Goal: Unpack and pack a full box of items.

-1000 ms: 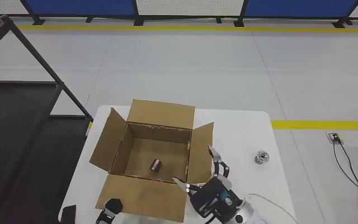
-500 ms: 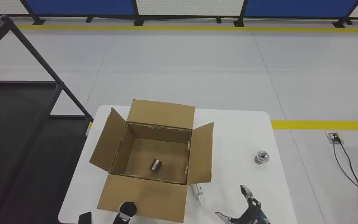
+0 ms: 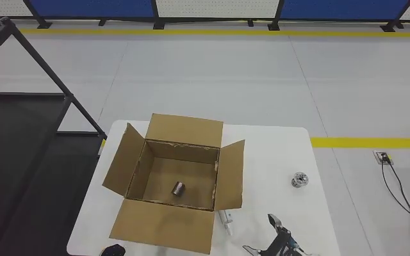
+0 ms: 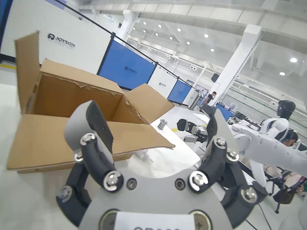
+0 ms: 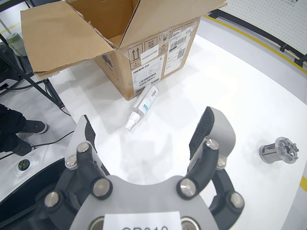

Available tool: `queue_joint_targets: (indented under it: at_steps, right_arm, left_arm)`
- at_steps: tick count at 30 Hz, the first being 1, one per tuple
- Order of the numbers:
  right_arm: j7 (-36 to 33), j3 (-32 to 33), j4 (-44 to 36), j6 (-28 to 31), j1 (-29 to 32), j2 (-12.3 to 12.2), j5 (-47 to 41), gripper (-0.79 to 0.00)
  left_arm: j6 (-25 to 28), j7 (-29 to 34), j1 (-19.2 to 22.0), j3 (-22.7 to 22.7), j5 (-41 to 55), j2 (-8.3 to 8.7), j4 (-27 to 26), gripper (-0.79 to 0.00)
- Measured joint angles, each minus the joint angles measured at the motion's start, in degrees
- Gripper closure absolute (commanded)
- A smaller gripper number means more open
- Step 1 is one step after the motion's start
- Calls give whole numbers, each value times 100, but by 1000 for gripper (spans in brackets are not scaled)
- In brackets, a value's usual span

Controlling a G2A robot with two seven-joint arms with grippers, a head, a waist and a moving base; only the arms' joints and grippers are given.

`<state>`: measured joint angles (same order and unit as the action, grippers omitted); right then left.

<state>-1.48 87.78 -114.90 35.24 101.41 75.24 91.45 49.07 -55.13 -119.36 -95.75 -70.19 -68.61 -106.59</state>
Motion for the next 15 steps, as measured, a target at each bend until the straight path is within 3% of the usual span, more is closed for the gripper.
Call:
queue_joint_targets:
  at_steps: [6,9,15]
  right_arm:
    - [-441,-862,650,-455,-743,48,622,-785]
    - [-803,-1229,927,-982,-977,92,972,-785]
    - [-704,-1602,1462,-1579,-1167,134,1150,-785]
  left_arm:
    - [-290,-299,69,-498,675,23,157,-785]
    - [-263,-272,149,-700,1059,31,198,-785]
    - [-248,-256,243,-950,1497,18,263,-785]
